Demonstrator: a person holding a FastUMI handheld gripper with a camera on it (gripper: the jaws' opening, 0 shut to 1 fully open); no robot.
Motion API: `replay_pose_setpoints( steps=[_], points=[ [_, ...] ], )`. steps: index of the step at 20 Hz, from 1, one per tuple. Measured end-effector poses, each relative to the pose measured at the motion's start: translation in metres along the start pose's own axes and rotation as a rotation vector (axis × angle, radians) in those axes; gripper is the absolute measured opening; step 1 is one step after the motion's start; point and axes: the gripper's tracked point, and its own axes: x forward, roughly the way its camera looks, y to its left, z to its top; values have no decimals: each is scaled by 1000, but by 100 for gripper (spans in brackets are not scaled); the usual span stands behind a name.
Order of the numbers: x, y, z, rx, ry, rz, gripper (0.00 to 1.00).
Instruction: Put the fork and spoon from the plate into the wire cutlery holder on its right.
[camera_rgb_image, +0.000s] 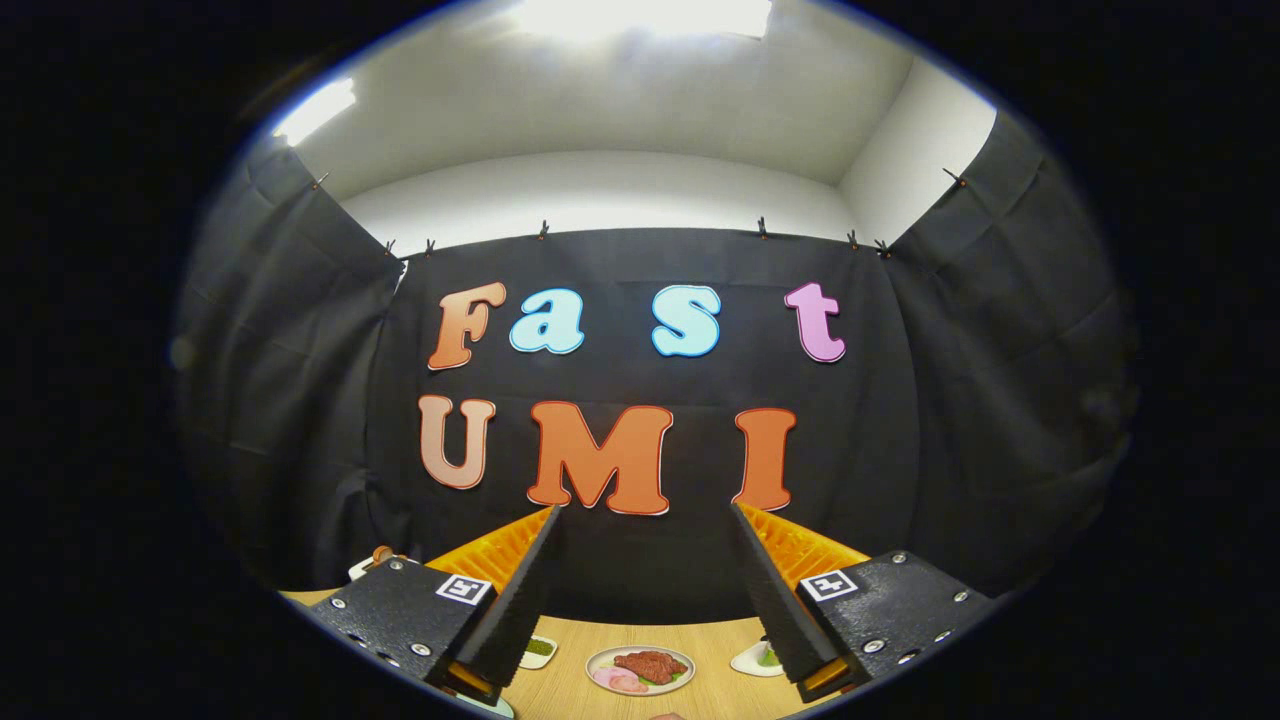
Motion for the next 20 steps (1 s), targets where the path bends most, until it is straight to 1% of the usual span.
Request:
replay_pose_setpoints(
  steps=[10,20],
  points=[
    [-6,3,-2,-23,13,15,96],
    [-15,-2,-1,-51,30,-10,97]
  ],
)
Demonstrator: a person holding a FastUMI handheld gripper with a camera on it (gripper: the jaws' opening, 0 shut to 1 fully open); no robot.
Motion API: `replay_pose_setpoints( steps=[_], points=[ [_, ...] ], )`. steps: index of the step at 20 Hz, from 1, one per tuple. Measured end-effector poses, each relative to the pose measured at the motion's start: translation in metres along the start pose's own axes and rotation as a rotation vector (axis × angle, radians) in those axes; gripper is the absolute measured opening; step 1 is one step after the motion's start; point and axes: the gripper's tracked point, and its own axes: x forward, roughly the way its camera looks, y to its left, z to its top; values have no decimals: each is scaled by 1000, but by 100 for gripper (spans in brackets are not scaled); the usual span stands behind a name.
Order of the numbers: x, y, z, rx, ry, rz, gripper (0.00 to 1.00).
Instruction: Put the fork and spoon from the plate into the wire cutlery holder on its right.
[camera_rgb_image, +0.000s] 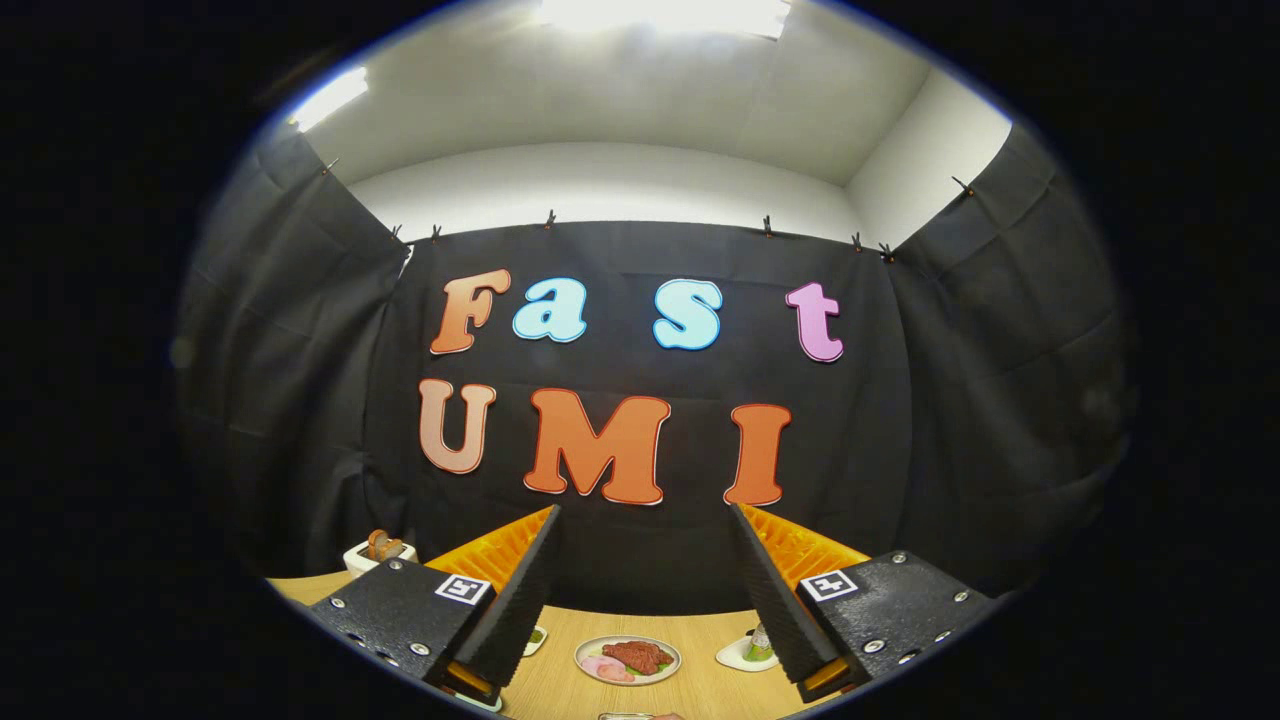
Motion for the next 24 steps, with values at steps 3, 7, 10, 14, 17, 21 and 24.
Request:
replay_pose_setpoints(
  steps=[3,7,10,14,17,21,24],
  points=[
    [-2,1,-1,9,8,-3,97],
    [-2,-1,-2,10,9,-14,97],
    [-1,-4,-3,9,9,-23,97],
    [-2,-5,-5,10,16,-24,97],
    [-2,-6,-5,6,17,-22,97],
    [-3,-7,-6,5,20,-16,97],
    [-5,-7,-11,3,33,-10,97]
  ],
)
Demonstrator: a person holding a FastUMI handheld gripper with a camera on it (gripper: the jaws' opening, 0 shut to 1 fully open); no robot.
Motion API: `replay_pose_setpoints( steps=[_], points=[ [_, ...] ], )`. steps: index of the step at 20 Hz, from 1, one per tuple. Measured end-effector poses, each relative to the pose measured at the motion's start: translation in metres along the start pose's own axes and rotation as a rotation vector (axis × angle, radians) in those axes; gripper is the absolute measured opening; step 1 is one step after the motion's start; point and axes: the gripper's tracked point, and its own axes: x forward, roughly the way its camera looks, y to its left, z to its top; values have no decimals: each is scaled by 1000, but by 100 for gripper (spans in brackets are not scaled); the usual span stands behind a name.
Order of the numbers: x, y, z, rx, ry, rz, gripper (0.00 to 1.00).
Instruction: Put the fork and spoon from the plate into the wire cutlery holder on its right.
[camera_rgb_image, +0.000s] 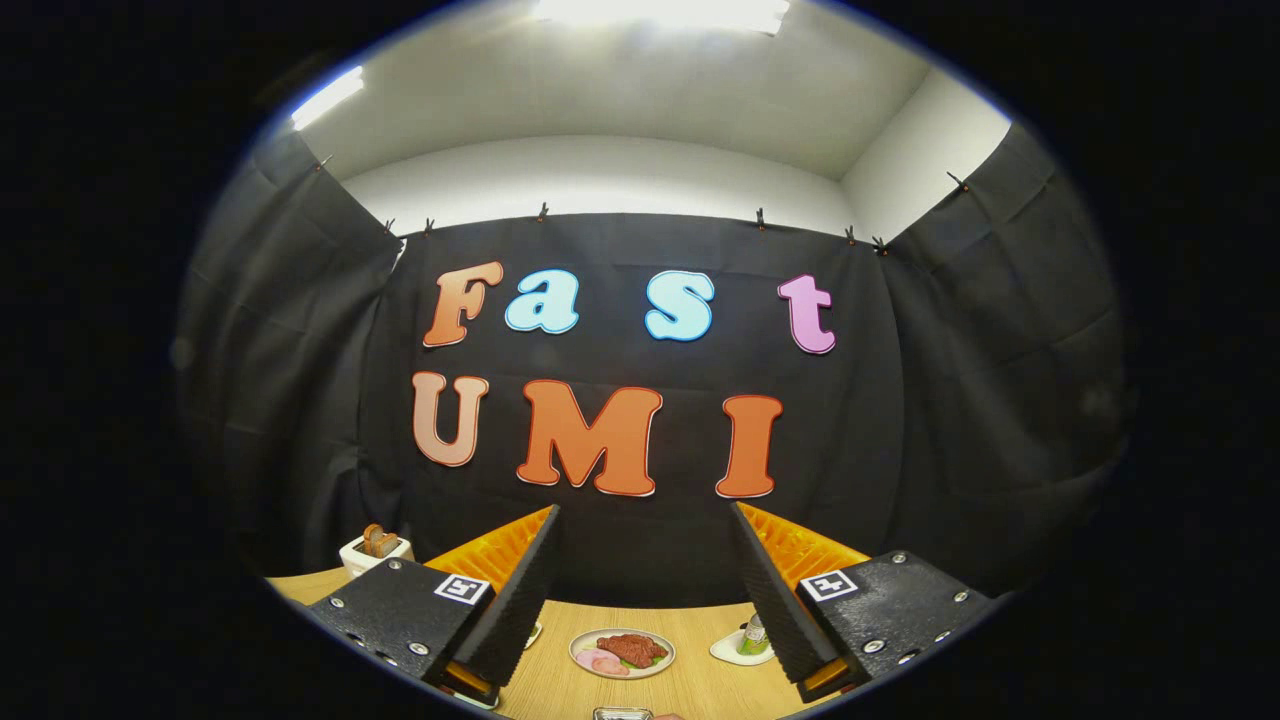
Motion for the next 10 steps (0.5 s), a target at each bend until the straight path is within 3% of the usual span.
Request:
replay_pose_setpoints(
  steps=[10],
  points=[
    [-7,-8,4,-5,-13,17,97]
  ],
)
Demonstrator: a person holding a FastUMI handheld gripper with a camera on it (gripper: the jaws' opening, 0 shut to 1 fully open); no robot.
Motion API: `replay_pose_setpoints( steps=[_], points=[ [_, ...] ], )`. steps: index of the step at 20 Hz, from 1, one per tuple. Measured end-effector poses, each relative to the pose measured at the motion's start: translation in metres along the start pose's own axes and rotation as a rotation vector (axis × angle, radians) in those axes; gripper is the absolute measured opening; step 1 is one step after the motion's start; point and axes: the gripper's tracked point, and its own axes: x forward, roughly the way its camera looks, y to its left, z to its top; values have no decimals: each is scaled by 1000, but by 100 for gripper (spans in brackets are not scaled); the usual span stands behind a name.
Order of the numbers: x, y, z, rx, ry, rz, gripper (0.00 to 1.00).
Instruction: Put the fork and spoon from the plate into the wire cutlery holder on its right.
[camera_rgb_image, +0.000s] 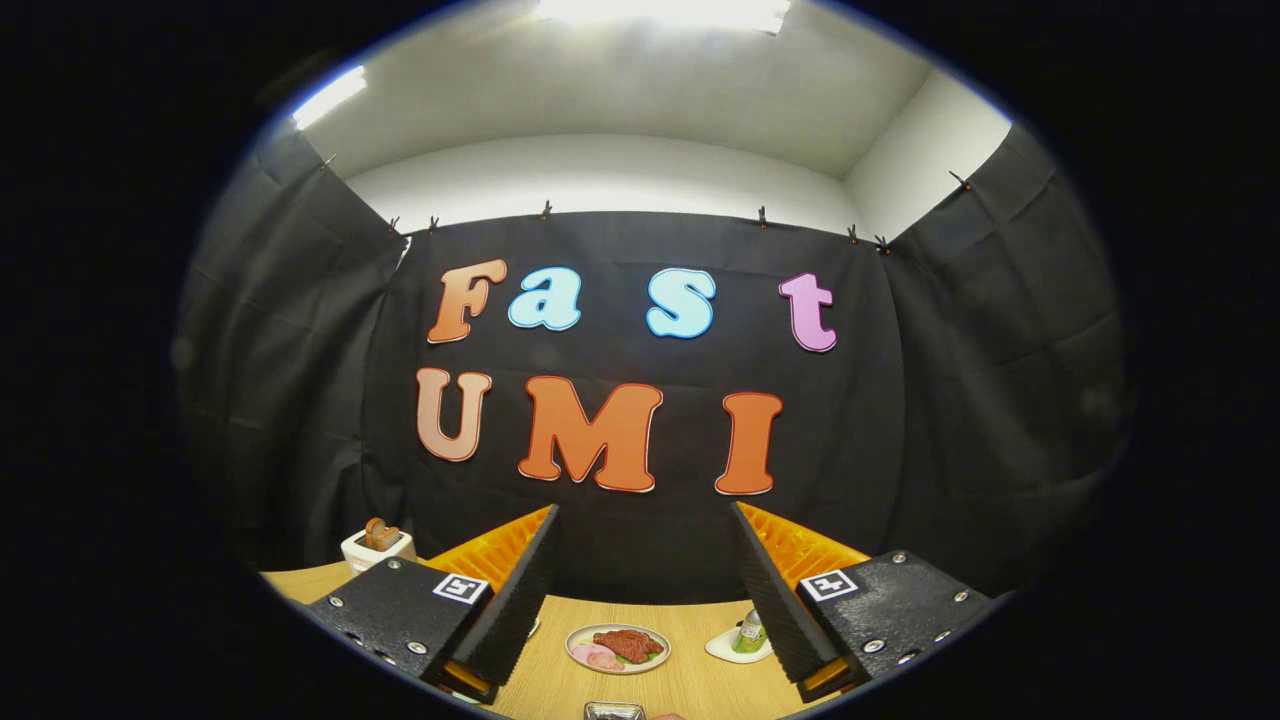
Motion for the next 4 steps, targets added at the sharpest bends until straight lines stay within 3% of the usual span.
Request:
replay_pose_setpoints(
  steps=[4],
  points=[
    [0,9,3,7,-14,28,97]
  ],
)
